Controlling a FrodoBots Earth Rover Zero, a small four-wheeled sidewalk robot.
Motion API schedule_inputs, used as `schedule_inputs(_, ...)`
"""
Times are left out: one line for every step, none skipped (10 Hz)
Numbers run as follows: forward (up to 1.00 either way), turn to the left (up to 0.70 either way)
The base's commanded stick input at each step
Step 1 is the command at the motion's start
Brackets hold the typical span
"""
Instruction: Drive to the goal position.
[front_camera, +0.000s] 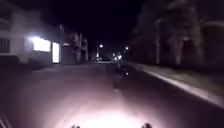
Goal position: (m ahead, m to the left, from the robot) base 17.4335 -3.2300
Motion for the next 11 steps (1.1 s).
schedule_inputs(0.70, 0.00)
schedule_inputs(0.70, -0.11)
schedule_inputs(0.70, -0.30)
schedule_inputs(0.70, -0.35)
schedule_inputs(0.70, -0.33)
schedule_inputs(0.70, 0.00)
schedule_inputs(0.70, 0.00)
schedule_inputs(0.70, -0.15)
schedule_inputs(0.70, -0.31)
schedule_inputs(0.70, -0.25)
schedule_inputs(0.70, -0.12)
